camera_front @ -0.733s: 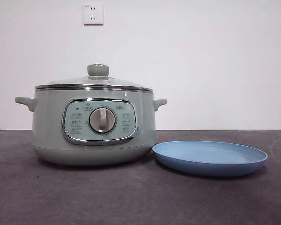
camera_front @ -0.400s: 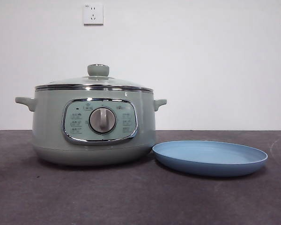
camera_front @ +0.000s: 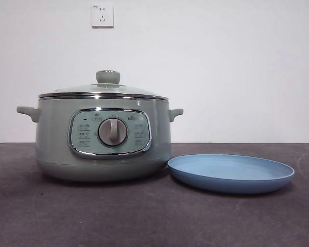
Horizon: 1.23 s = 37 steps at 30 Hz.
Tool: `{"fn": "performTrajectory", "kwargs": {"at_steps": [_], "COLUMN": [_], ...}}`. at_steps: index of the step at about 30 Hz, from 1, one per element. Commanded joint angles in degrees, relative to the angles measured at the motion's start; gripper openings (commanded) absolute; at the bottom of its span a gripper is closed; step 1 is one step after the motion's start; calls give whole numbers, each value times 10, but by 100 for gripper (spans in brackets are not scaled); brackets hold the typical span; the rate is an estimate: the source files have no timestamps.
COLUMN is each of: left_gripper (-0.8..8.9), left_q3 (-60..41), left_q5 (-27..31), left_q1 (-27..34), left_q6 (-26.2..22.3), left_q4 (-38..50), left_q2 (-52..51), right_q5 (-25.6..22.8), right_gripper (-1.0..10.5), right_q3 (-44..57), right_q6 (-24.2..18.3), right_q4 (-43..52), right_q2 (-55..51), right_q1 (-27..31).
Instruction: Take the corn out from the steamer,put the corn on the plate,close the lid
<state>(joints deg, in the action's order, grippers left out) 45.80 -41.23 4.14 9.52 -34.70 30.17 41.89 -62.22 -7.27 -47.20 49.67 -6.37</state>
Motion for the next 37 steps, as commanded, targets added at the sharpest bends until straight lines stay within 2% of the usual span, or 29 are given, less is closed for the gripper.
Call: {"fn": "performTrajectory", "kwargs": {"at_steps": [1, 7, 9, 10, 13, 14, 19, 28, 37], "left_gripper": [-8, 1, 44, 127, 475, 544, 543, 535, 534], "left_q3": [17, 31, 31, 31, 31, 31, 31, 32, 35], "left_q5": [-11, -12, -13, -13, -13, -13, -13, -12, 10], "left_q1": [1, 1, 1, 1, 1, 1, 1, -4, -62], "left_q6": [-29, -34, -34, -34, -34, -34, -36, -36, -36], "left_q4": [-17, -20, -20, -20, -19, -19, -12, 59, 167], "left_q2": [15, 24, 24, 24, 24, 24, 24, 55, 164], "right_q5": [2, 0, 0, -1, -3, -3, -2, -2, -2], "right_gripper": [-11, 17, 131, 224, 503, 555, 567, 567, 567], "right_q3": [-7, -7, -7, -7, -7, -7, -7, -7, -7], "right_q6": [-36, -35, -35, -34, -26, -26, -26, -26, -26], "right_q4": [-14, -13, -13, -13, -13, -13, -13, -13, -13], "right_q2": [5, 5, 5, 5, 5, 5, 5, 5, 5], "right_q1": [-7, -9, -9, -9, -9, -9, -9, -9, -9]}}
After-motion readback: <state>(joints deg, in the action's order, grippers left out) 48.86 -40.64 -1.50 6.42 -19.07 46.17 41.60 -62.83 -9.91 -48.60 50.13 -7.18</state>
